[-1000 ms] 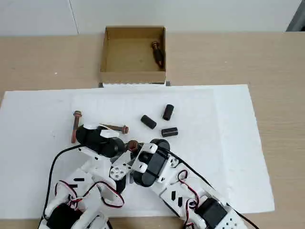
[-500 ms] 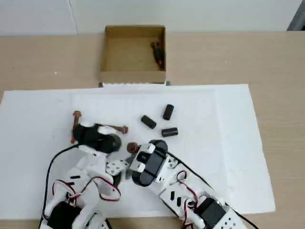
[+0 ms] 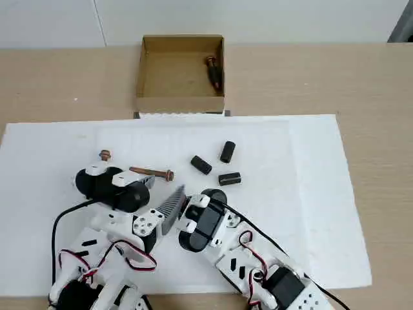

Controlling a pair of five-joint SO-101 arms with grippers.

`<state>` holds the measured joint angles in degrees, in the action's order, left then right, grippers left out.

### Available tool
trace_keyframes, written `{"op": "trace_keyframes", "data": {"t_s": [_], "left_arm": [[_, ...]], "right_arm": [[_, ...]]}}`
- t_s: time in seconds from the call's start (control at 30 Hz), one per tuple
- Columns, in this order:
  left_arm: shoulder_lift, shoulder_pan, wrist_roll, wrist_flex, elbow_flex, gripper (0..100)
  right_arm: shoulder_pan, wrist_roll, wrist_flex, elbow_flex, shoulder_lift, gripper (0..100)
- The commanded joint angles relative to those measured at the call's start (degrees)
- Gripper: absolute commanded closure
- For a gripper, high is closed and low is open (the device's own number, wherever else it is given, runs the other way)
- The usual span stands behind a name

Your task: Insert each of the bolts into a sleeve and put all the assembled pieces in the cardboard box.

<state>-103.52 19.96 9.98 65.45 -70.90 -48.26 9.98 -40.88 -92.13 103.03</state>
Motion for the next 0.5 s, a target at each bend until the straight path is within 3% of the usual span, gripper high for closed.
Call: {"op": "trace_keyframes", "data": {"t_s": [0.0,0.2,0.47], "left_arm": [[-0.5,-0.3,-0.4,-1.2,2.7,98],[-0.5,-1.6,-0.4,-1.2,2.4,100],[-0.5,-19.6,-0.4,-1.2,-1.1,99]], "right_arm": [[-0.4,0.4,1.7,1.1,0.8,99.5],[3.8,0.3,2.1,1.2,0.8,99.5],[14.5,-5.3,1.5,3.3,0.7,99.6]]}}
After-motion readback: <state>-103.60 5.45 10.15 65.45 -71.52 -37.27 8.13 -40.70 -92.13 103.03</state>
